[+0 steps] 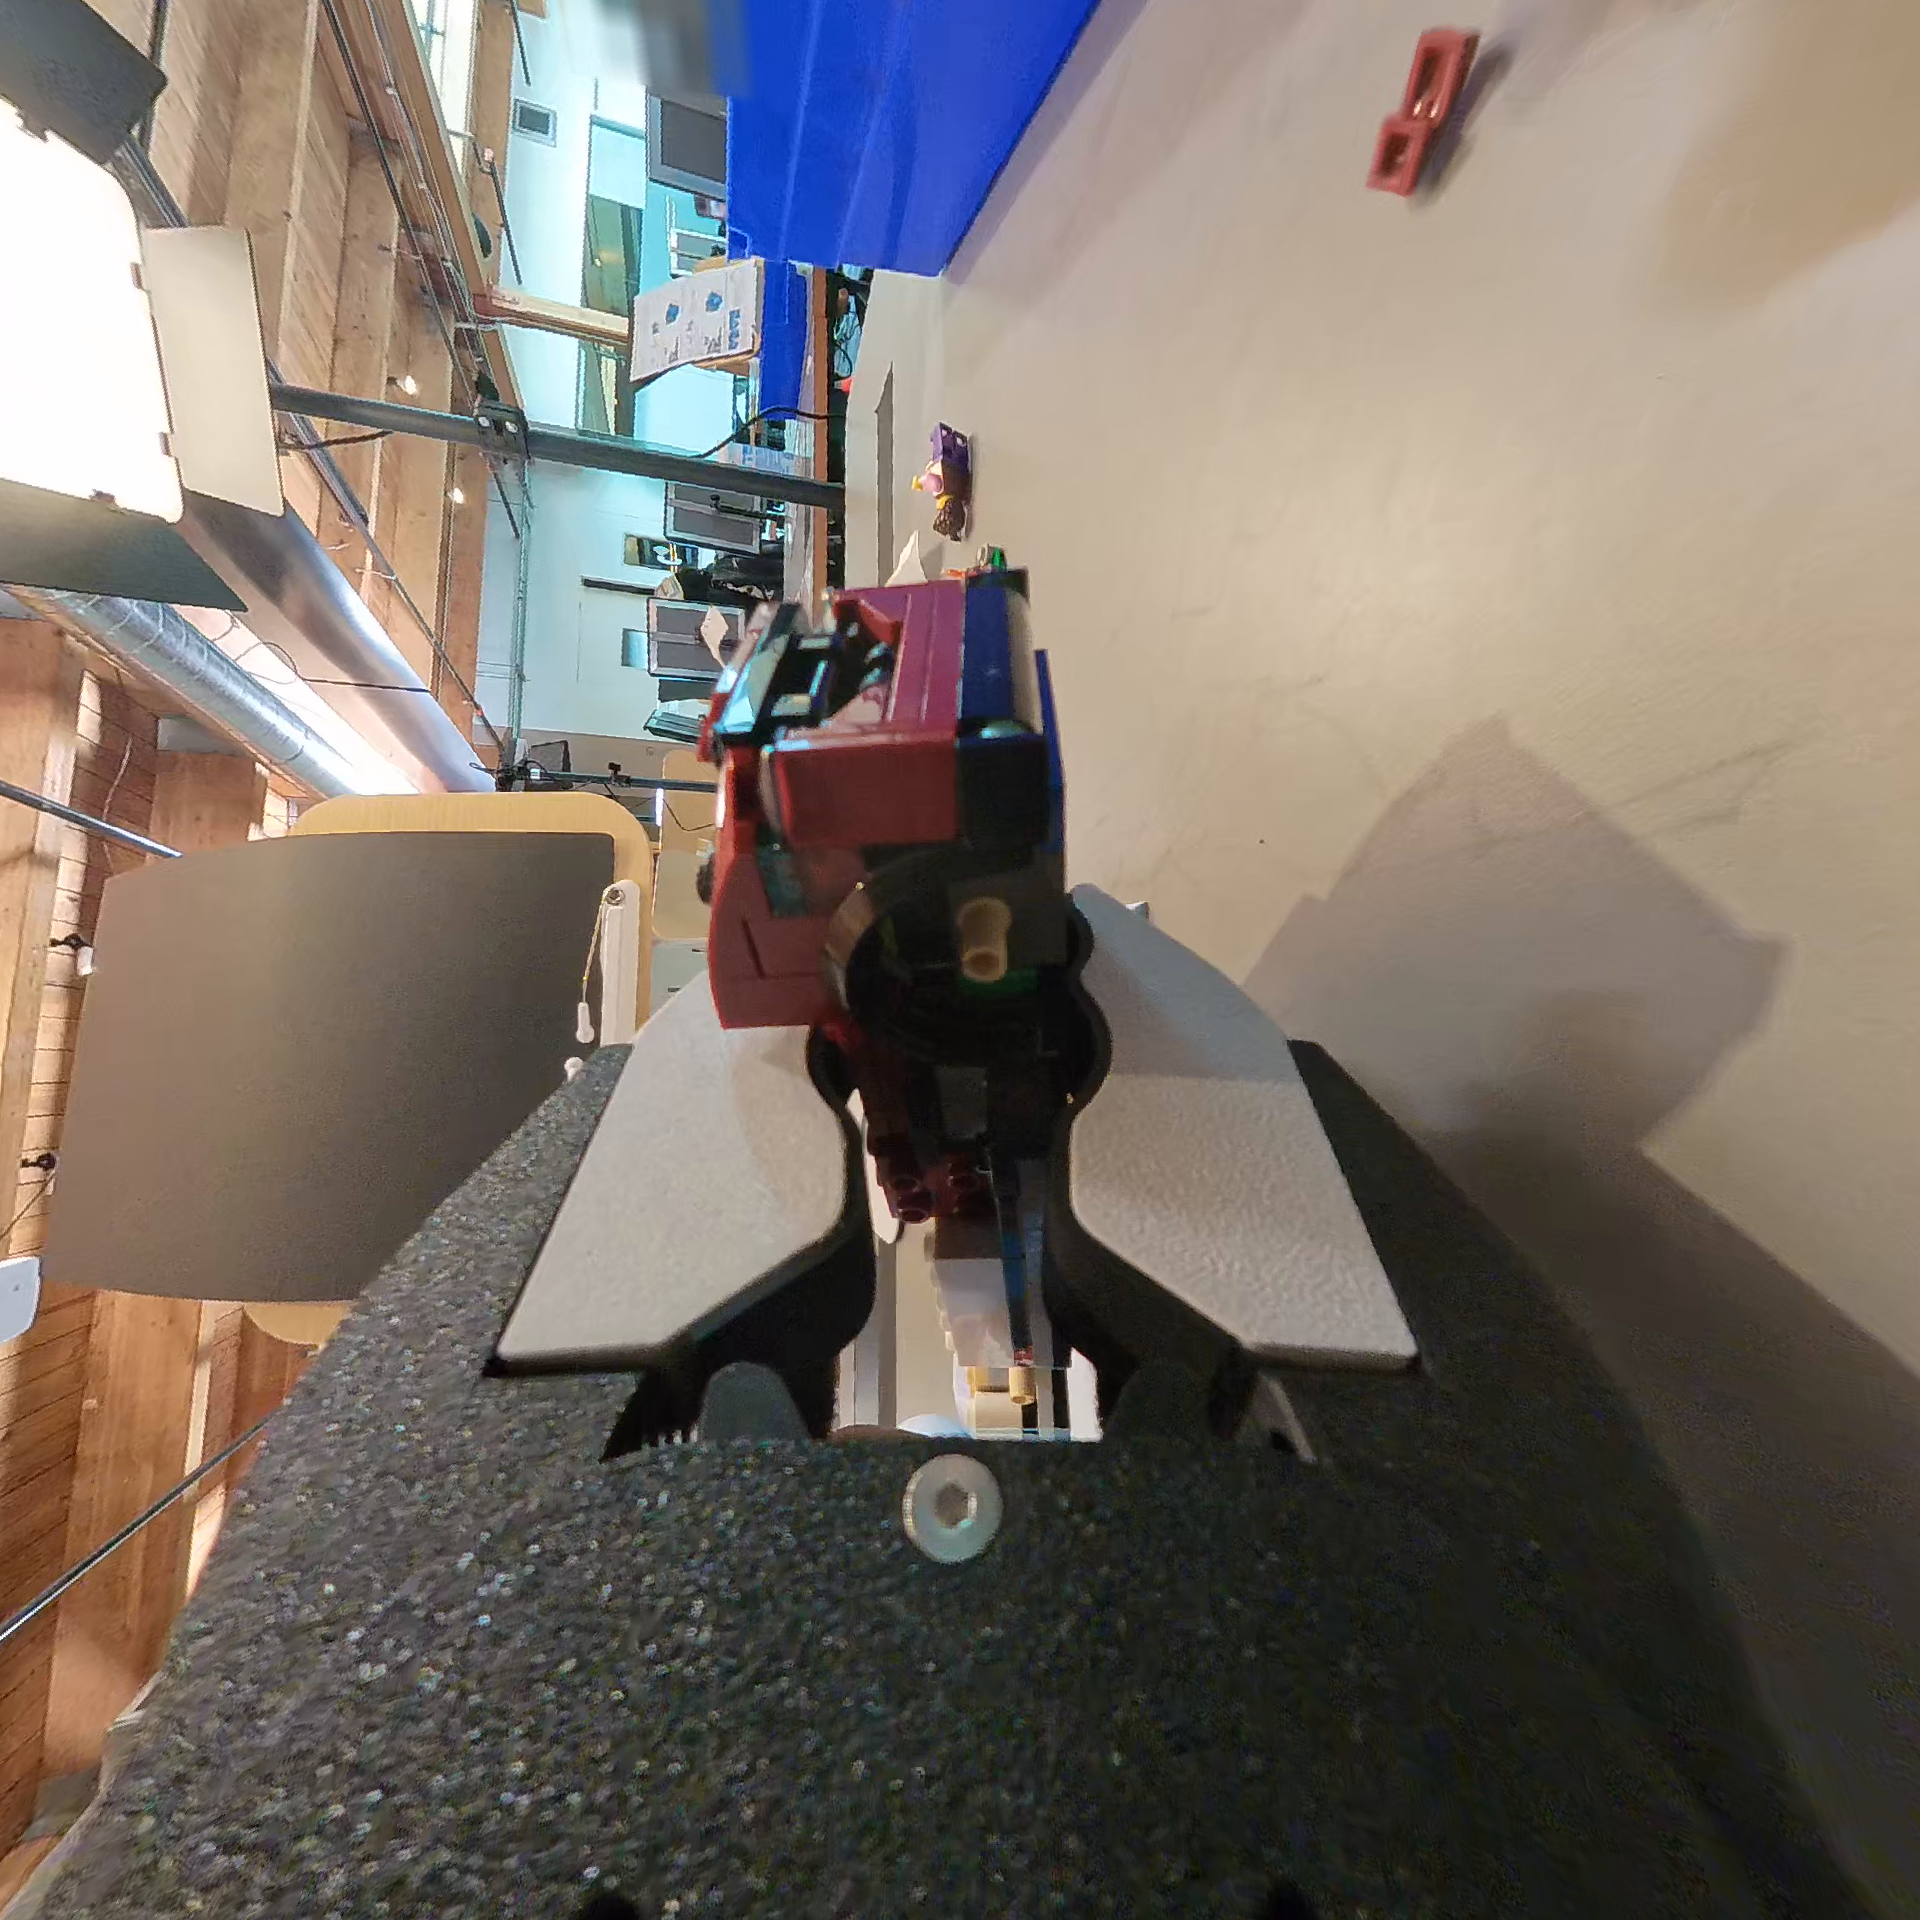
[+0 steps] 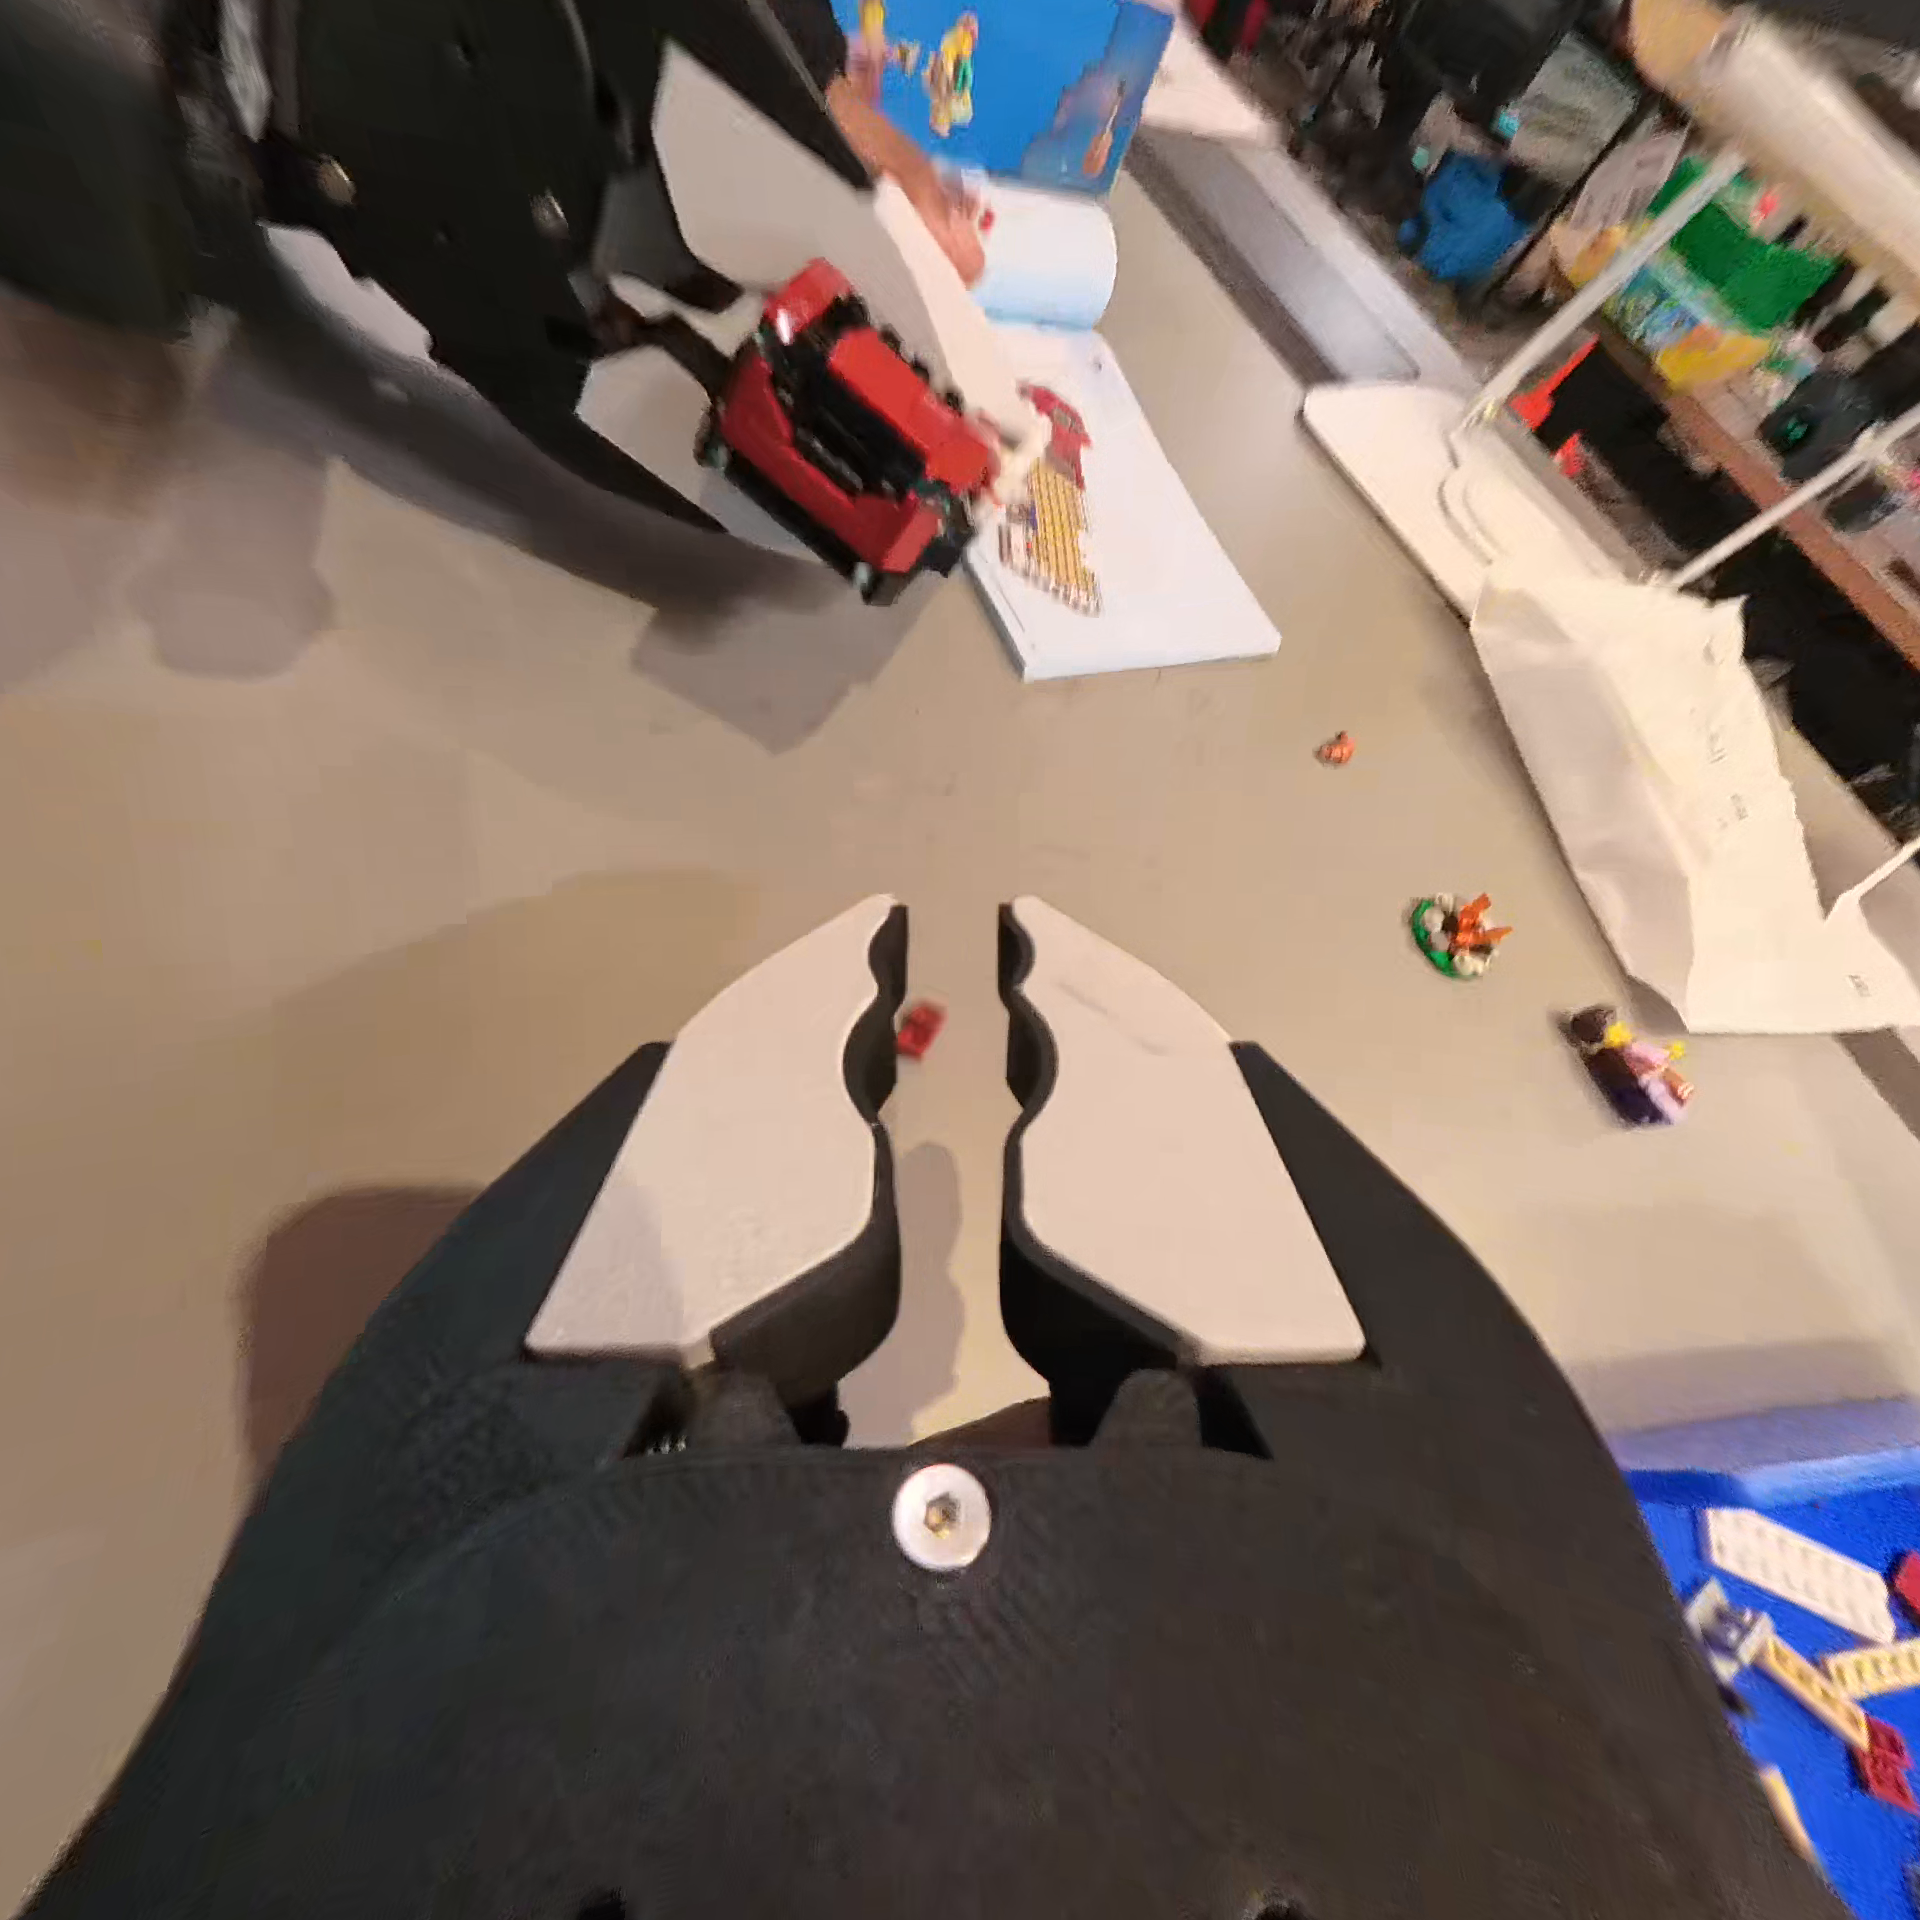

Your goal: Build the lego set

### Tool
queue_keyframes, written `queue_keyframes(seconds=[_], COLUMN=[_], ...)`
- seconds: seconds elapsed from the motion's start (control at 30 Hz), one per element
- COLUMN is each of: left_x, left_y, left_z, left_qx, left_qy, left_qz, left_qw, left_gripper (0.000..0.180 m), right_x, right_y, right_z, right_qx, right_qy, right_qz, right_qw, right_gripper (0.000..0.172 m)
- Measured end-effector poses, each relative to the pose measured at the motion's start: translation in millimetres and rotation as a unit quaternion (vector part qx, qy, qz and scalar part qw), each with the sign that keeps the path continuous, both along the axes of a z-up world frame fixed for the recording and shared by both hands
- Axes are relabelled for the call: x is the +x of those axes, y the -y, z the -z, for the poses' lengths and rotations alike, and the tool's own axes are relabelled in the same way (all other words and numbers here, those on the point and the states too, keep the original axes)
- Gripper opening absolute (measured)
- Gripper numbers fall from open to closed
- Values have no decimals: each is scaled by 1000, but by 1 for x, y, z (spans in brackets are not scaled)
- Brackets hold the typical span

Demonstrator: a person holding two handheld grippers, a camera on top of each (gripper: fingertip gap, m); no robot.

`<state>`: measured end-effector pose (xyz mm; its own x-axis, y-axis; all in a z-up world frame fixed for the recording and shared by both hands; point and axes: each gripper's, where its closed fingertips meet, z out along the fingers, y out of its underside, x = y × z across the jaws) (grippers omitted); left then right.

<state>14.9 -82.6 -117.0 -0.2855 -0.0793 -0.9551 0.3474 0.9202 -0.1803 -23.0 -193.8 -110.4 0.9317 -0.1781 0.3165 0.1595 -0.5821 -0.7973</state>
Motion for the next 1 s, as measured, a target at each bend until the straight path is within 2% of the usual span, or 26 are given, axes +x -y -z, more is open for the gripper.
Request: queue_keyframes(seconds=[0.07,0.17,0.47,0.5,0.57,0.67,0.73,0.83,1.0], left_x=[-1,-2,-2,-2,-1,-2,-1,0,0], left_y=[0,2,0,-1,-1,-2,-2,-2,-3], left_z=[1,2,3,3,3,2,1,1,1], left_qx=[0,-1,3,3,3,1,0,0,0], left_qy=[-1,-3,-4,-4,-4,-4,-4,-5,-4], left_qz=[0,1,0,-1,-1,0,1,1,0], left_qw=[1000,1000,1000,1000,1000,1000,1000,1000,1000], left_gripper=[35,35,35,35,35,35,35,35,35], right_x=[9,13,16,16,16,12,9,12,13], right_y=[8,11,-6,-7,-9,-18,-16,-6,4], right_z=[16,37,63,63,58,25,11,17,33], right_qx=[-33,-63,-117,-117,-110,-23,9,-10,-42], right_qy=[-10,-53,-111,-112,-90,-35,-28,-25,-38], right_qz=[24,48,61,59,48,23,17,25,34], right_qw=[999,995,985,985,989,999,999,999,998], right_gripper=[22,22,17,8,8,8,16,23,23])
